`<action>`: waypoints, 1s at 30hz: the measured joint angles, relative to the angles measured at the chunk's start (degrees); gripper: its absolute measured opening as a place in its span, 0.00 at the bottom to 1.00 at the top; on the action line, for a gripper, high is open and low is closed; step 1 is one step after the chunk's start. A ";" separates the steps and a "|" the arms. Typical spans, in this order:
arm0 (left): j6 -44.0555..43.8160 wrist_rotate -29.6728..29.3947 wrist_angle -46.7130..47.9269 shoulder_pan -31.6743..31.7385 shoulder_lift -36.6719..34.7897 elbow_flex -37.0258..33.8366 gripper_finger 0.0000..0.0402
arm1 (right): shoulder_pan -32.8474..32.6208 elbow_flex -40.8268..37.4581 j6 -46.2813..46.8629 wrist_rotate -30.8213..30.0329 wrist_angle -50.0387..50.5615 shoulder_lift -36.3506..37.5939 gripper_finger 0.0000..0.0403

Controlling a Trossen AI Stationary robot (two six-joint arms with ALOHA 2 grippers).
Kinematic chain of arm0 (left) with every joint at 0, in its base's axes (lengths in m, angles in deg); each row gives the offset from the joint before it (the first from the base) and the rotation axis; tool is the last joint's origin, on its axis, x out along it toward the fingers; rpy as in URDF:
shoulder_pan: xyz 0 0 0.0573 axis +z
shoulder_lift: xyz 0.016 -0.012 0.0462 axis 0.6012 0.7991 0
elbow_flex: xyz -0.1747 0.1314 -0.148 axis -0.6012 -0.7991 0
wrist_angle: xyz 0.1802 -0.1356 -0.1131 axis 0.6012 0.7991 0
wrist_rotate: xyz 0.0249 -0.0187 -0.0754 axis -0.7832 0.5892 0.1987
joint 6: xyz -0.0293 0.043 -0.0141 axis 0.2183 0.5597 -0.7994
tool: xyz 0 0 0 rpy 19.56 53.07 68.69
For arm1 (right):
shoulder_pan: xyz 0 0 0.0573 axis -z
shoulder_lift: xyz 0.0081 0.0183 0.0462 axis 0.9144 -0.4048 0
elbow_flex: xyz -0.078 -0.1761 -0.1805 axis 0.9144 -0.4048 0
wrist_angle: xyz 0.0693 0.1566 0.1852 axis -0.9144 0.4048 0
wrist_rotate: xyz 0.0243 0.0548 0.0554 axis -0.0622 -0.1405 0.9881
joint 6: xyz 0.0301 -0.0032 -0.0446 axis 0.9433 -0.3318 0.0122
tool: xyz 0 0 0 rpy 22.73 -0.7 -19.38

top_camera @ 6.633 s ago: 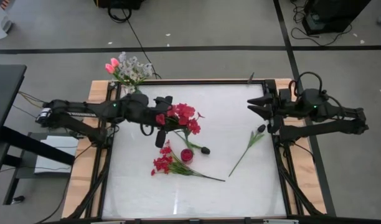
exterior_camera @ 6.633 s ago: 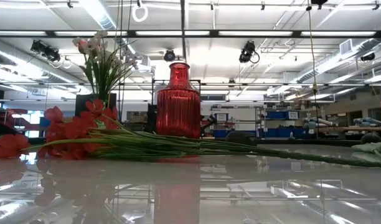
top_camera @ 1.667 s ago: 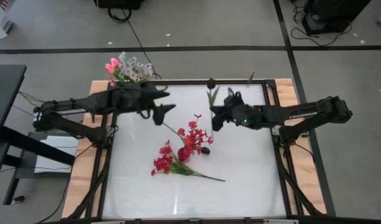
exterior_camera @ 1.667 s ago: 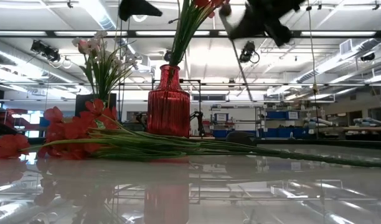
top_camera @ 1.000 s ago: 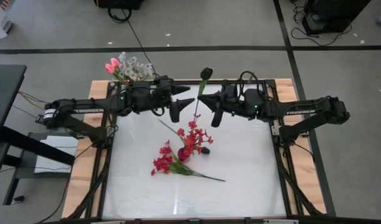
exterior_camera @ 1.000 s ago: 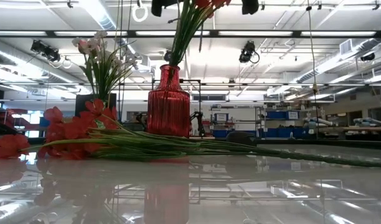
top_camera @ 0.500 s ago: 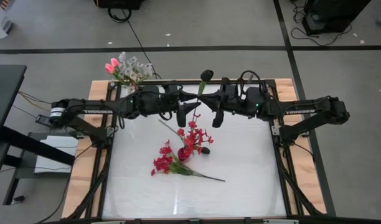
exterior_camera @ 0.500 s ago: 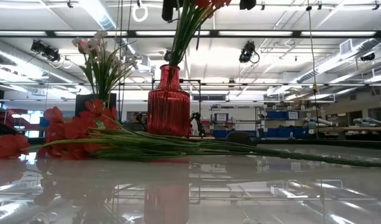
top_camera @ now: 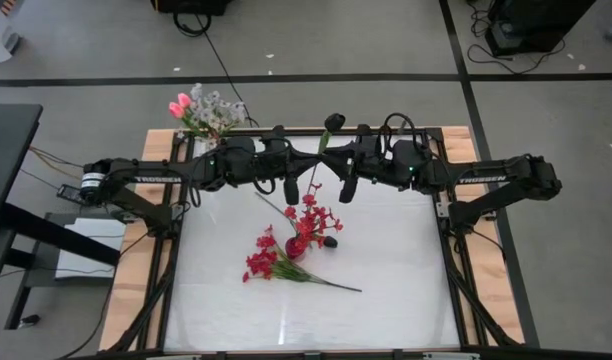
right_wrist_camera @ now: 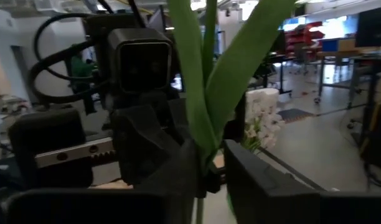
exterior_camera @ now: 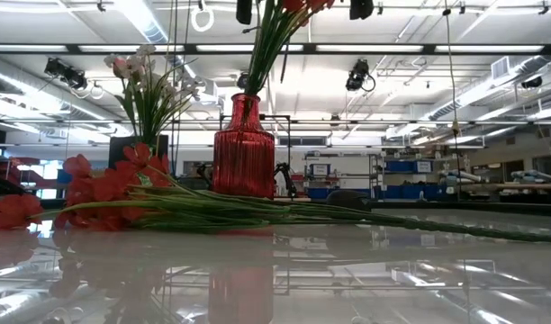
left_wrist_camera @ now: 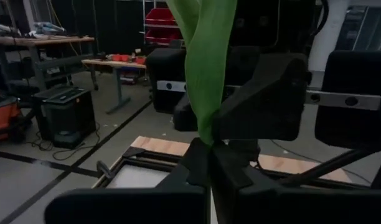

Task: Sort flowers into vase by color
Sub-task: Put the right black flowers into the red flower vase

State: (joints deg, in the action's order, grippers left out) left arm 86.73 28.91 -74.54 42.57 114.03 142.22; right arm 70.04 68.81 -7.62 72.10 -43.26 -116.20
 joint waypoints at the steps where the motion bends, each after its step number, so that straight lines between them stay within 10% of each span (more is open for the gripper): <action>1: 0.40 0.02 -0.02 0.13 -0.04 0.00 0.01 | -0.01 0.00 -0.12 -0.93 -0.01 0.00 0.26; 19: -0.62 -6.22 27.70 -1.51 -16.94 -1.60 0.00 | -2.62 -0.07 -2.02 -15.55 9.13 8.15 0.48; 23: -4.19 -9.30 19.67 -6.11 -23.34 -13.56 0.00 | -3.79 -0.04 -1.98 -18.94 13.95 11.18 0.48; 30: -3.84 -9.96 -21.04 -12.26 -28.27 -35.80 0.00 | -5.74 -0.04 -1.26 -22.91 20.02 14.27 0.48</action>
State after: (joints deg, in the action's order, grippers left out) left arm 82.89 18.95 -95.58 30.31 85.76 106.43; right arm 64.30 68.77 -8.88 49.18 -23.24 -101.93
